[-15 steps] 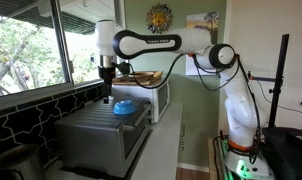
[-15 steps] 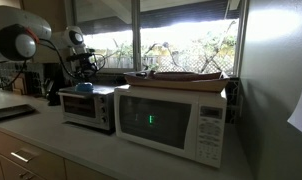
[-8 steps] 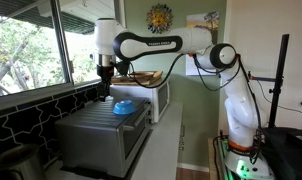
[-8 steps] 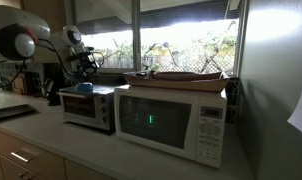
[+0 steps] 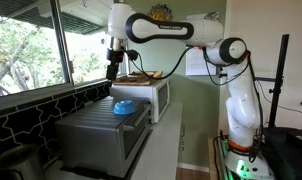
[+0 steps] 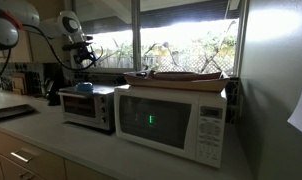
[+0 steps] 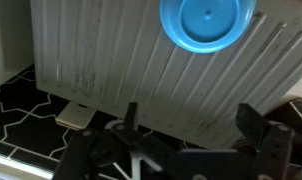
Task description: Turn the blue bowl over
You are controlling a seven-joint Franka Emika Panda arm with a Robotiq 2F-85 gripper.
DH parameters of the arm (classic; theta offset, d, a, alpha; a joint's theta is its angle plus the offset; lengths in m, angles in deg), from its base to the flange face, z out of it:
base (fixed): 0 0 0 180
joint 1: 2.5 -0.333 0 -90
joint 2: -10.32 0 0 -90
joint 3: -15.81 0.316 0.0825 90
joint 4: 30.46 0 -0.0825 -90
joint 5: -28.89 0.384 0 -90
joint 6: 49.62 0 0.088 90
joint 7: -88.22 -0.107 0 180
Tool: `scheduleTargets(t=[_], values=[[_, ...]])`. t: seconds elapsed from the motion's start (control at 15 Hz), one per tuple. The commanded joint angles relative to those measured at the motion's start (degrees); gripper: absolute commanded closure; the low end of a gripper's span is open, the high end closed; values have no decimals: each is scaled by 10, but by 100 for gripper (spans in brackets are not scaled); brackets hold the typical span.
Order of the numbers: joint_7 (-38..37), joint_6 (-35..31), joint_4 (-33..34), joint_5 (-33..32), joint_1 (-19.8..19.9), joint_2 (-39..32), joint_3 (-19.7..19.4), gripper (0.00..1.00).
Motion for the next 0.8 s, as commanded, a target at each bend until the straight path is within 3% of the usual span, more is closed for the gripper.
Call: scheduleTargets(t=[0.0, 0.27, 0.73], values=[[52, -54, -124, 82, 30, 105, -9, 0], [116, -91, -220, 134, 36, 185, -28, 0], [165, -139, -349, 137, 17, 280, -63, 0]])
